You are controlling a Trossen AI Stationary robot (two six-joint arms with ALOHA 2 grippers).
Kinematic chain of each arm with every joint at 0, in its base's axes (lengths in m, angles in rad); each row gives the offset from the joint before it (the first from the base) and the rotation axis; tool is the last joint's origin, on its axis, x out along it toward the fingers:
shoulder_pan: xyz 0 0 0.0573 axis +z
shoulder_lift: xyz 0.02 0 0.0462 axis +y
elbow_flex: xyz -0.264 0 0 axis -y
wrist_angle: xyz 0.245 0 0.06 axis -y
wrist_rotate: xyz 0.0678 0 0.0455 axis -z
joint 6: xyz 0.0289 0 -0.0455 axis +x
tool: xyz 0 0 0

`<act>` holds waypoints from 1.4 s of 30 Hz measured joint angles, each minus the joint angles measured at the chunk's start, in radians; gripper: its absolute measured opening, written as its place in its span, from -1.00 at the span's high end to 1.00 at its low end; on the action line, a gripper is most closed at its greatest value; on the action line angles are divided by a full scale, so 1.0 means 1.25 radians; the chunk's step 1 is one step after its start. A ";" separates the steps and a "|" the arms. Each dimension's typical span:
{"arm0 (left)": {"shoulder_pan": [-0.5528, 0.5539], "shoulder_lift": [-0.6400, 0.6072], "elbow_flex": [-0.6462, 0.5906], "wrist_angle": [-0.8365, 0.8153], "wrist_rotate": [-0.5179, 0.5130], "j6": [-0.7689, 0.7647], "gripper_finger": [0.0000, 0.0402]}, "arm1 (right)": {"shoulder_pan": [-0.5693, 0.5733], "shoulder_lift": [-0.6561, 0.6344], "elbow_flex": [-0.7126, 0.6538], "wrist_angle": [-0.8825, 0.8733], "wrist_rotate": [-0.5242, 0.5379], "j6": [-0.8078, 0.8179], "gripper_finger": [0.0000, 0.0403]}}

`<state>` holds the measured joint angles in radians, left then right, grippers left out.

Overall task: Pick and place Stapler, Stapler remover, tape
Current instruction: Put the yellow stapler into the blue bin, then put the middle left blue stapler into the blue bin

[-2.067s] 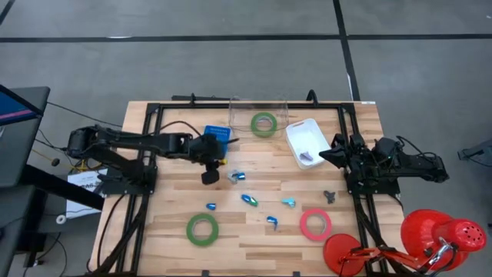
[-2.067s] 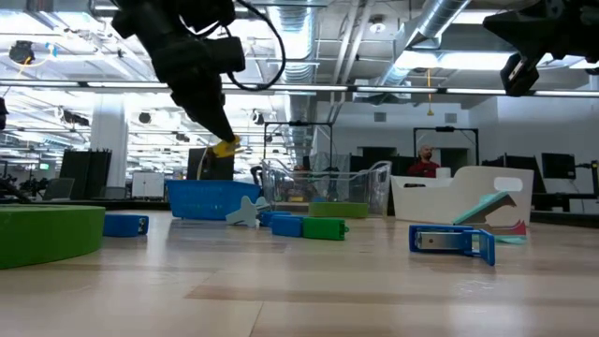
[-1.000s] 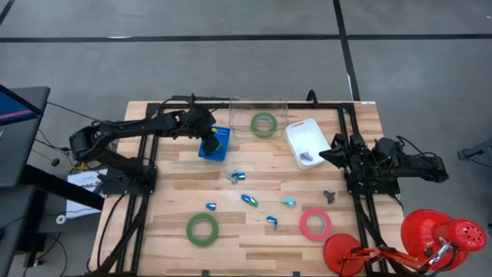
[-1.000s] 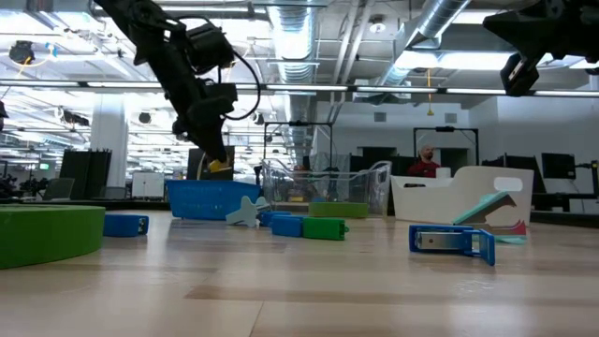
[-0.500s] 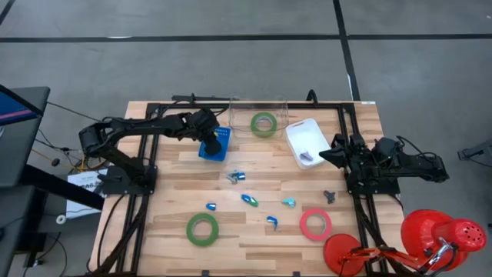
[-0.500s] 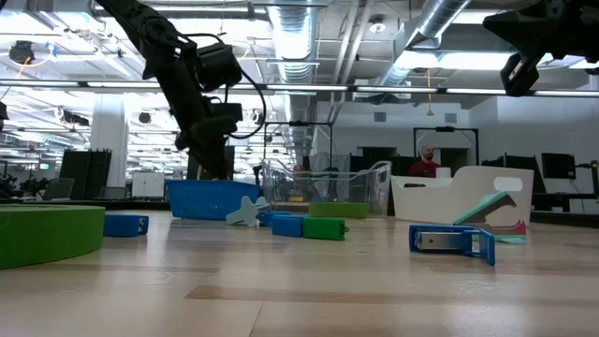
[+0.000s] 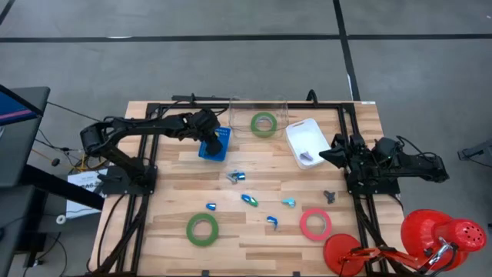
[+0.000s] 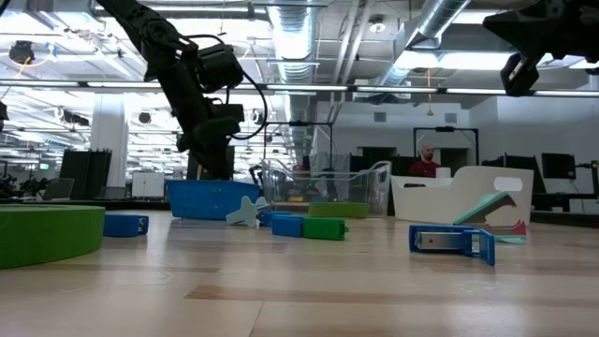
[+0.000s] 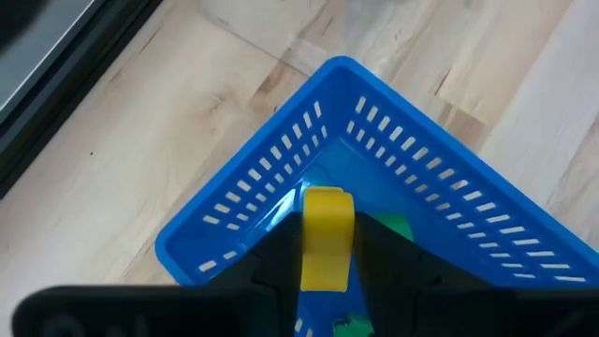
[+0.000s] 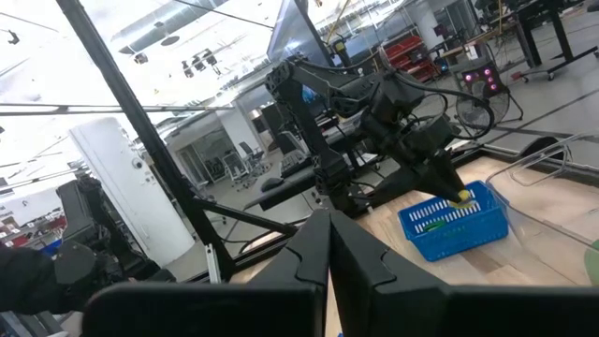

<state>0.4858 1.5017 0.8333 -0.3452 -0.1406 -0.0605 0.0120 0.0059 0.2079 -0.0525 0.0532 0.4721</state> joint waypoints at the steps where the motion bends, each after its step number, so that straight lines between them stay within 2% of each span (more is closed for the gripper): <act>1: 0.000 0.000 0.000 0.001 0.000 0.000 0.56 | 0.000 0.000 0.000 0.000 0.000 0.000 1.00; 4: 0.000 0.000 0.000 0.000 0.000 0.000 0.48 | 0.000 0.000 0.000 0.000 0.000 0.000 1.00; 11: 0.000 -0.004 0.000 0.000 0.000 0.000 0.15 | 0.000 0.000 0.000 0.000 0.000 0.000 1.00; 15: -0.006 -0.032 0.000 0.002 0.013 0.000 0.05 | 0.000 0.000 0.000 0.000 0.000 0.000 1.00; 21: -0.041 -0.112 0.001 -0.002 0.014 0.002 0.03 | 0.000 0.000 0.000 0.000 0.012 -0.013 1.00; 32: -0.140 -0.262 0.001 -0.015 0.014 0.031 0.07 | 0.000 0.001 0.000 0.000 0.046 -0.208 1.00; 42: -0.244 -0.297 0.001 -0.031 0.015 0.033 0.08 | 0.001 0.082 0.000 0.000 0.066 -0.211 1.00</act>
<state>0.1807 1.1301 0.8345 -0.3843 -0.1220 -0.0196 0.0128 0.1082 0.2077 -0.0524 0.1352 0.2089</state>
